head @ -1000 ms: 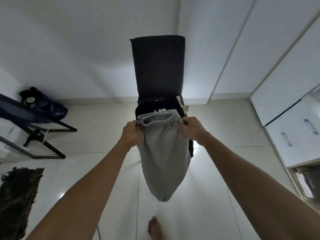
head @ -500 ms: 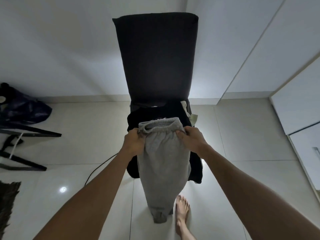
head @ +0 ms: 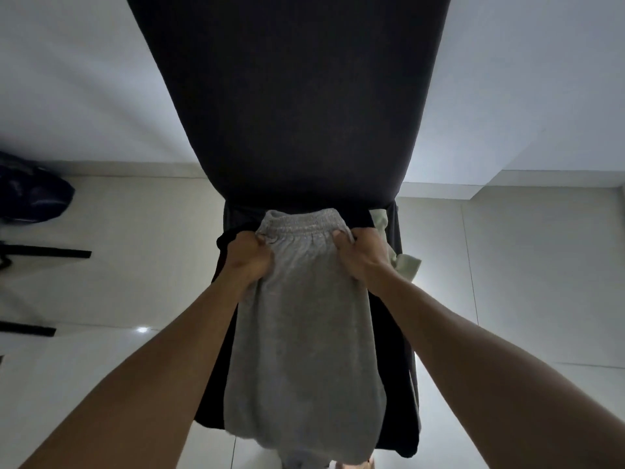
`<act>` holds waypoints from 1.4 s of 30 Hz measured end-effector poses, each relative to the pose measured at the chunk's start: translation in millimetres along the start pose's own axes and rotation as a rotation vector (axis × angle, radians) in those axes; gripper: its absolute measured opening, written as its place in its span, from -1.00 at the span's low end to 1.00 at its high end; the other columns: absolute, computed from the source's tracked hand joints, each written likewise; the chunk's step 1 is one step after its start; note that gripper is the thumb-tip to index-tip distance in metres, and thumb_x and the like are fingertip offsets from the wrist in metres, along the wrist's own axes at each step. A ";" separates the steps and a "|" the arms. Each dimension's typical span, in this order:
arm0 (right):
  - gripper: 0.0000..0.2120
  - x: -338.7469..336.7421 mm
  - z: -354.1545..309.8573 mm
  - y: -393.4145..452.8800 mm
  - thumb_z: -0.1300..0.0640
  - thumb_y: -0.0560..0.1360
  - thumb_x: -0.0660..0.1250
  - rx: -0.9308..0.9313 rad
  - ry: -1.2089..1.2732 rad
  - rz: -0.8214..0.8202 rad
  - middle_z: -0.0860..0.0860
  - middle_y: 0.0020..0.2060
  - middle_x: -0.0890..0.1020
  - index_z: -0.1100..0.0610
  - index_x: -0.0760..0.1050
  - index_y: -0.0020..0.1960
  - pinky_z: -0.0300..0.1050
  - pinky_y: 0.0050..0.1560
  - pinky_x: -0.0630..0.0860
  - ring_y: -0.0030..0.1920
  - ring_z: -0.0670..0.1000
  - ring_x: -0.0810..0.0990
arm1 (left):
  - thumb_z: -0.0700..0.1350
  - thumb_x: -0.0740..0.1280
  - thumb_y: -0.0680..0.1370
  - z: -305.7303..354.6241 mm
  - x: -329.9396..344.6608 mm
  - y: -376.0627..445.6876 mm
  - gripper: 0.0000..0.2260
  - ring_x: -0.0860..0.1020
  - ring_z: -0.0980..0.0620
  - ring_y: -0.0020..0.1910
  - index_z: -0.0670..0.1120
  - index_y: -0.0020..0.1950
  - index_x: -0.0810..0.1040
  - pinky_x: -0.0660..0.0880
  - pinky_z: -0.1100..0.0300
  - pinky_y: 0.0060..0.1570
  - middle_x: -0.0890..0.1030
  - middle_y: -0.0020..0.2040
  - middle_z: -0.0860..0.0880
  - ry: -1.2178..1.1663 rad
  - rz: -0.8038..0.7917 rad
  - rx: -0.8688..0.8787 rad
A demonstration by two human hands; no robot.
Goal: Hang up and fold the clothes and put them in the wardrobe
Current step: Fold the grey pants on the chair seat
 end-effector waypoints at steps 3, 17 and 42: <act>-0.64 21.4 17.1 36.7 -0.16 0.56 0.27 0.054 0.026 -0.015 0.04 -0.20 0.57 0.13 0.54 -0.14 -0.09 -0.23 0.47 -0.22 0.04 0.53 | -0.28 0.15 0.60 -13.7 23.3 34.8 -0.81 0.46 -0.02 -0.19 -0.16 -0.21 0.39 0.35 0.20 -0.31 0.44 -0.24 -0.06 0.017 -0.015 -0.068; -0.43 33.7 70.1 -8.3 -0.27 0.45 0.40 0.158 0.105 -0.014 0.06 0.10 0.59 0.10 0.50 0.29 -0.04 0.05 0.53 0.08 0.11 0.58 | 0.29 0.27 0.55 -107.8 38.1 -32.9 -0.50 0.51 -0.02 0.09 -0.07 0.28 0.42 0.46 0.10 0.09 0.51 0.10 0.01 -0.117 -0.007 -0.153; -0.70 123.4 260.4 -227.2 0.38 0.32 0.58 0.275 0.511 -0.233 -0.01 -0.13 0.71 0.20 0.66 0.02 -0.40 -0.34 0.48 -0.29 -0.20 0.65 | -0.28 0.45 0.52 -291.3 119.3 -189.2 -0.74 0.43 0.24 -0.43 -0.08 -0.25 0.42 0.37 0.44 -0.40 0.47 -0.51 0.17 -0.506 -0.107 0.008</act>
Point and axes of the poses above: each hand's wrist, its own y-axis towards the middle knuckle, its own x-axis out of the palm, z = x × y, the point moved 6 cm from there along y, towards the middle knuckle
